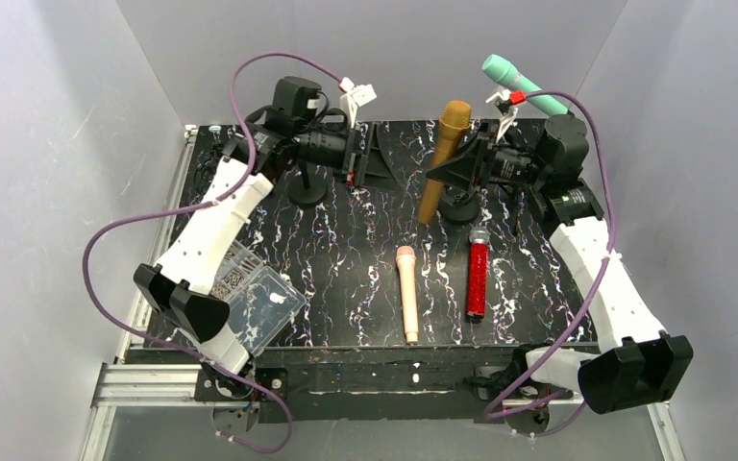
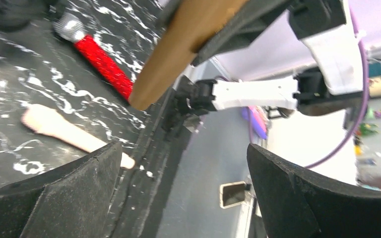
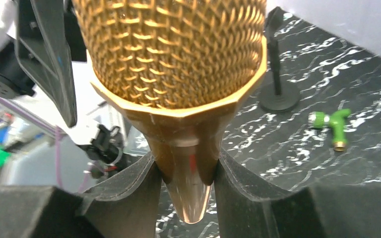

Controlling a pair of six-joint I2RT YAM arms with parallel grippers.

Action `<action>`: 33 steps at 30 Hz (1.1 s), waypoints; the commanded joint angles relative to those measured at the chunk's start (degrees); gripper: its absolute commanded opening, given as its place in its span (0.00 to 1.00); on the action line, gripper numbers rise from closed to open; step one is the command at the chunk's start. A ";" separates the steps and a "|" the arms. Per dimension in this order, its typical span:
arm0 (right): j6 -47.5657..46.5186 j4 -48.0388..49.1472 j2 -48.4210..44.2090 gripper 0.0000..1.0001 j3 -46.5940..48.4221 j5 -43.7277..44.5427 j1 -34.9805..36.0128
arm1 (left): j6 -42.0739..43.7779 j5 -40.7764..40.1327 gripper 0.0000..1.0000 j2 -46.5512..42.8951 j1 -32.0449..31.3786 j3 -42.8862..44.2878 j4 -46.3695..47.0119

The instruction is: Remove the microphone from the stand

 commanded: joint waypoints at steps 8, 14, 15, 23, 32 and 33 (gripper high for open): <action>22.80 18.62 1.08 0.01 -3.49 -9.65 -1.98 | -1.57 7.94 0.97 0.91 -6.01 -3.29 7.12; 25.07 18.96 0.39 0.01 -4.97 -9.45 -1.98 | 0.94 6.24 0.98 3.02 -8.70 -3.16 6.71; 25.73 19.49 0.13 0.01 -5.68 -9.52 -1.98 | 1.33 5.96 0.98 3.26 -9.23 -3.15 6.68; 34.62 28.62 -1.41 0.01 -11.91 -8.54 -3.08 | 2.42 2.19 0.90 5.16 -12.29 -0.97 6.19; 44.37 38.31 -2.20 0.01 -15.68 -6.58 -4.60 | 4.62 -4.82 0.68 6.56 -14.54 0.30 2.86; 44.75 38.57 -2.23 0.01 -15.72 -6.27 -4.69 | 4.95 -5.87 0.68 6.72 -14.73 0.63 2.43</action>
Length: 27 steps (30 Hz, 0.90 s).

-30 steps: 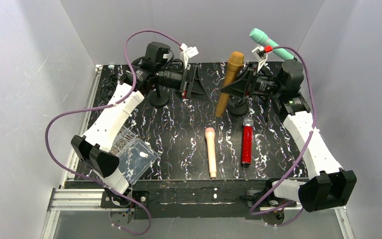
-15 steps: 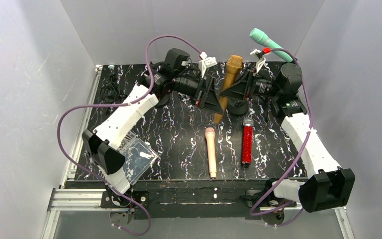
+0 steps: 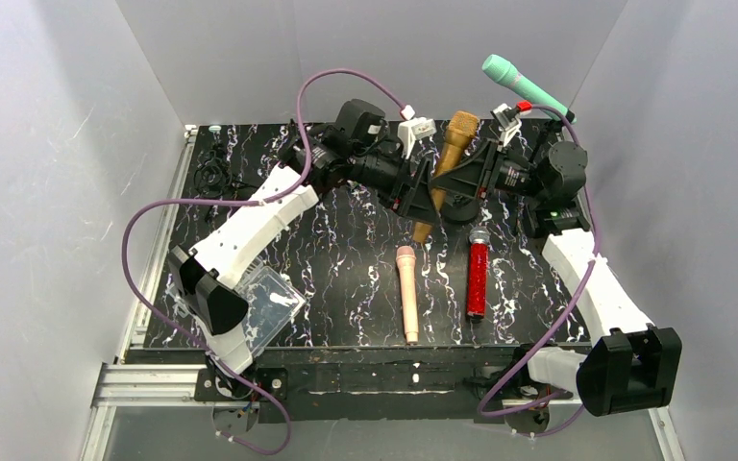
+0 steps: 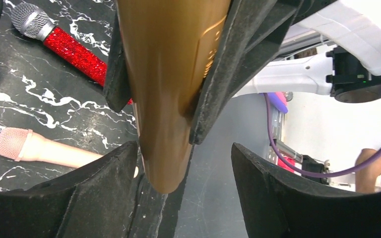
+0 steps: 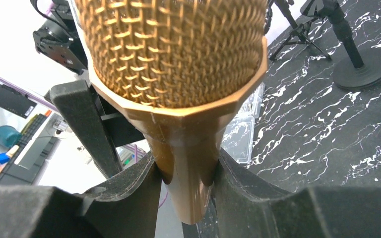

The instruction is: Remove the microphone from the stand

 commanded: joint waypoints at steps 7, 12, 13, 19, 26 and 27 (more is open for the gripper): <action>8.65 11.31 -2.32 0.01 -2.52 2.53 -1.31 | 1.65 -6.84 0.67 2.17 -2.00 4.40 -4.04; 9.46 11.92 -2.79 0.01 -3.45 3.00 -1.69 | 0.13 -8.24 0.59 3.34 -2.82 4.70 -3.94; 9.54 11.91 -2.88 0.01 -3.67 3.09 -1.77 | -0.30 -8.41 0.53 3.53 -2.86 4.69 -3.72; 9.58 11.53 -3.54 0.01 -4.23 3.07 -2.04 | -2.15 -8.62 0.12 4.26 -3.10 4.17 -3.08; 7.83 8.14 -4.23 0.01 -4.34 3.20 -2.76 | -2.20 -10.90 0.00 3.39 -3.17 4.07 -4.63; 7.37 7.34 -4.30 0.04 -4.21 3.27 -2.93 | -2.03 -11.27 0.00 3.21 -3.17 3.96 -5.05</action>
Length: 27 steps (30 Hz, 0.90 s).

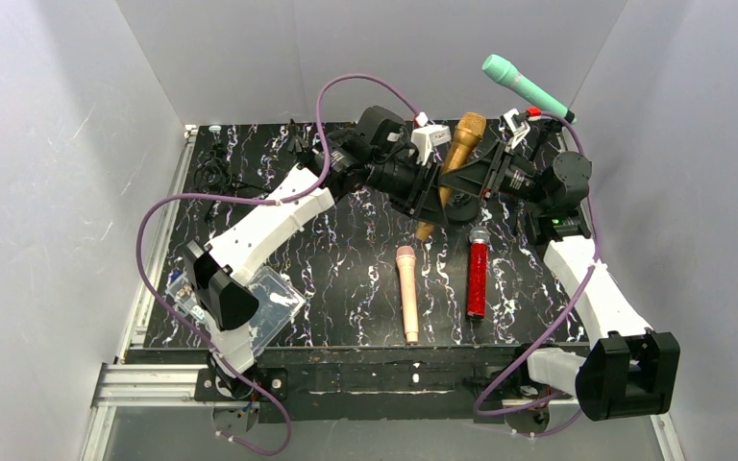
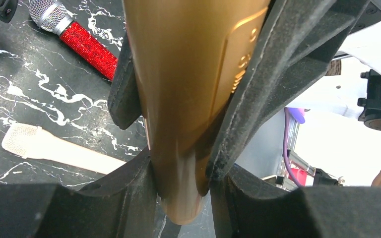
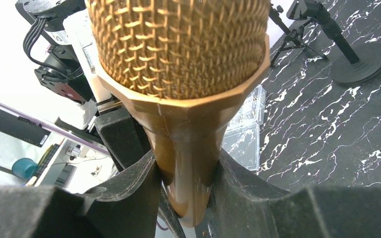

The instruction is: Remove the microphone from the stand

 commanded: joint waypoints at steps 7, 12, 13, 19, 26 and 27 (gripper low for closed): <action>-8.46 -9.85 -3.88 0.45 2.59 0.03 -2.18 | 1.96 -5.01 0.00 -3.14 0.42 -0.71 -6.13; -15.11 -17.25 -4.73 0.72 3.81 0.66 -2.98 | 2.79 -7.39 0.00 -4.52 0.96 -1.36 -7.46; -16.35 -18.78 -4.88 0.74 3.92 0.93 -3.05 | 2.78 -7.74 0.00 -4.59 1.15 -1.38 -7.56; -21.31 -22.21 -6.09 0.76 3.70 0.96 -4.03 | 0.99 -11.48 0.00 -5.64 1.83 -2.79 -8.95; -32.41 -32.81 -9.73 0.76 6.93 1.99 -6.62 | 0.93 -16.53 0.00 -9.41 2.34 -7.96 -16.99; -33.42 -33.63 -10.08 0.75 7.26 1.92 -7.14 | 1.06 -17.76 0.00 -10.18 2.43 -8.81 -18.12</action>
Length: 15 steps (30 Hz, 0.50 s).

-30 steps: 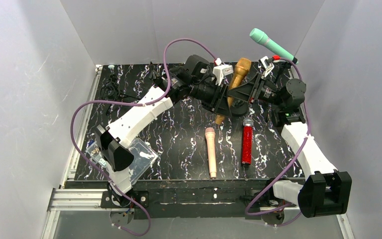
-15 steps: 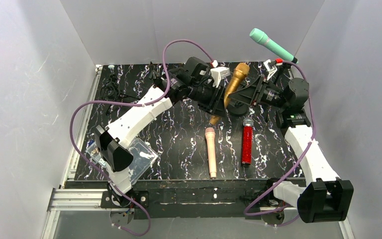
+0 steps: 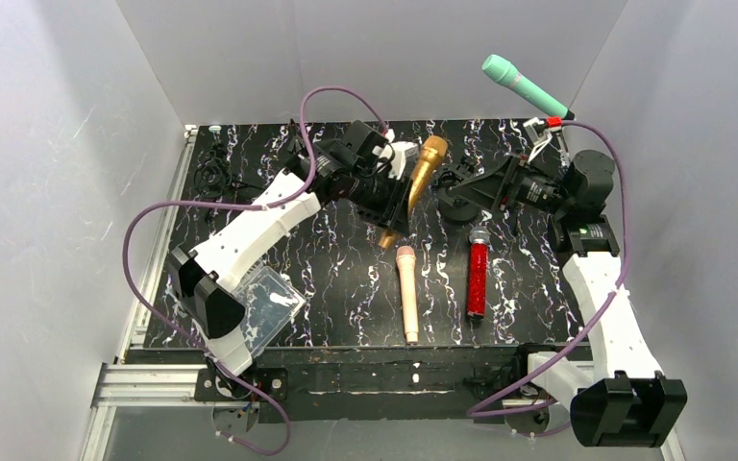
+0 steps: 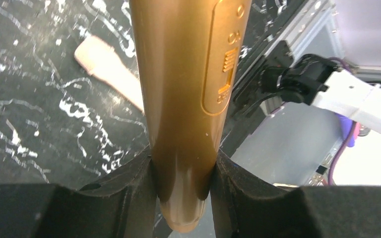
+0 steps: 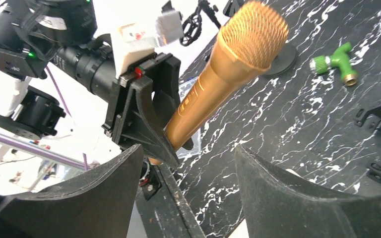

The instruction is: Remove the microphone from the stand

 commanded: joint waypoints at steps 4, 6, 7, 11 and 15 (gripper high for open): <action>-13.41 -11.45 -4.19 0.75 5.10 2.29 -2.32 | -1.48 -7.13 0.00 -8.94 0.61 -8.38 -11.28; -14.85 -11.96 -5.02 0.75 4.60 3.04 -2.32 | -3.80 -8.24 0.00 -10.36 0.61 -11.47 -12.46; -15.10 -11.98 -5.36 0.75 4.25 3.28 -3.51 | -4.76 -8.39 0.00 -10.87 0.53 -13.02 -12.74; -16.19 -11.74 -6.72 0.74 2.39 4.07 -4.33 | -7.92 -11.95 0.00 -11.06 -0.46 -17.52 -14.19; -16.97 -12.14 -7.67 0.74 0.97 4.08 -4.43 | -14.27 -13.43 0.00 -9.75 -0.50 -22.34 -15.28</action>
